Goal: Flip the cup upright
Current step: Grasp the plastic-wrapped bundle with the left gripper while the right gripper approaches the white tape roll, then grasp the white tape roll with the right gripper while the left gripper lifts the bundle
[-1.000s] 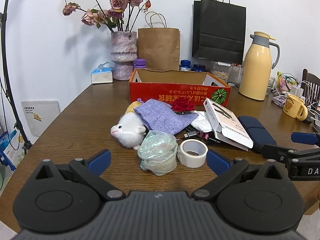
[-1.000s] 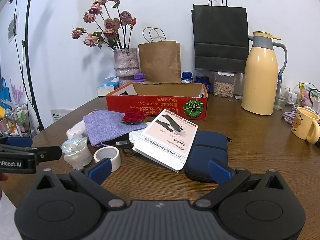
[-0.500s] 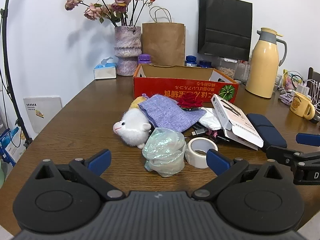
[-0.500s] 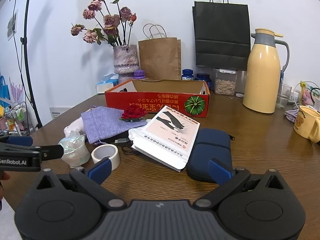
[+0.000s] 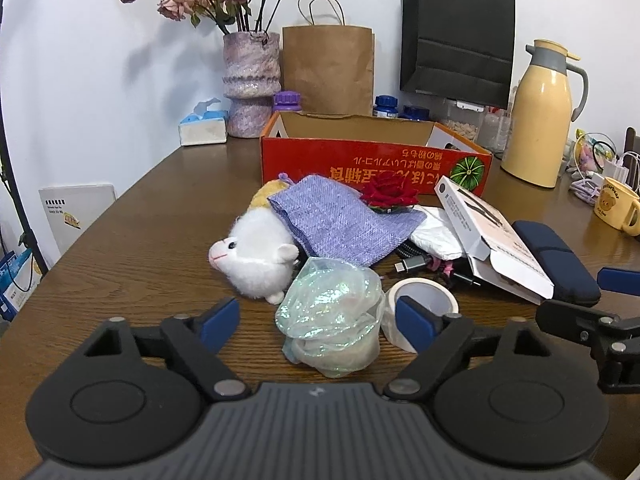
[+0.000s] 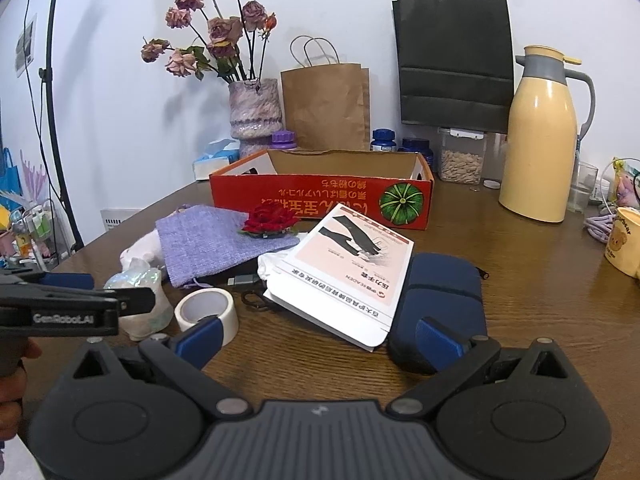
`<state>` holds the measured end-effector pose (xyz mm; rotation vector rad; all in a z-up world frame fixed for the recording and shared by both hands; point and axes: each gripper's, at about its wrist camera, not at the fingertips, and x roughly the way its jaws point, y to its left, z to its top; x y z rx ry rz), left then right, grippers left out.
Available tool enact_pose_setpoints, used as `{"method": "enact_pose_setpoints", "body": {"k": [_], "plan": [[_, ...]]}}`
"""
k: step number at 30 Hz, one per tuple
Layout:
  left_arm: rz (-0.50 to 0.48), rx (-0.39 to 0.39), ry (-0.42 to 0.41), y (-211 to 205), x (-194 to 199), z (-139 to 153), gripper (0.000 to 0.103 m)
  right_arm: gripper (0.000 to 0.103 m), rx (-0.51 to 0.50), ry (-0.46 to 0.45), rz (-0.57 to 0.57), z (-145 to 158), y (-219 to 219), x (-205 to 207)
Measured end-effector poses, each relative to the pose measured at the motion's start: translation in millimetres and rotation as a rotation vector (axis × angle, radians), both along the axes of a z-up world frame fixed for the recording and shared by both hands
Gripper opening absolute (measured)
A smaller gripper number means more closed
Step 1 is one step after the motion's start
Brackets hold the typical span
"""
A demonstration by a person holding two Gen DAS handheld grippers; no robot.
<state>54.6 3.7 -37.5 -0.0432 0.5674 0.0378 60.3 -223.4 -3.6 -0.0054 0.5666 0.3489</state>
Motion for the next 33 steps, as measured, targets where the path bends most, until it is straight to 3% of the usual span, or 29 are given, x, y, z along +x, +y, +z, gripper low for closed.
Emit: {"method": "enact_pose_setpoints", "body": {"k": [4, 8, 10, 33], "plan": [[-0.006, -0.010, 0.013, 1.3, 7.6, -4.7, 0.074, 0.103, -0.004, 0.004, 0.012, -2.9, 5.2, 4.9], [-0.028, -0.034, 0.036, 3.8, 15.0, -9.4, 0.048, 0.103, -0.008, 0.005, 0.023, -4.6, 10.5, 7.9], [-0.035, -0.038, 0.034, 4.8, 15.1, -10.3, 0.045, 0.103, -0.010, 0.007, 0.027, -5.4, 13.2, 9.0], [-0.004, -0.024, -0.026, 49.6, -3.5, 6.1, 0.042, 0.097, -0.060, 0.034, 0.128, -11.9, 79.2, 15.5]]}}
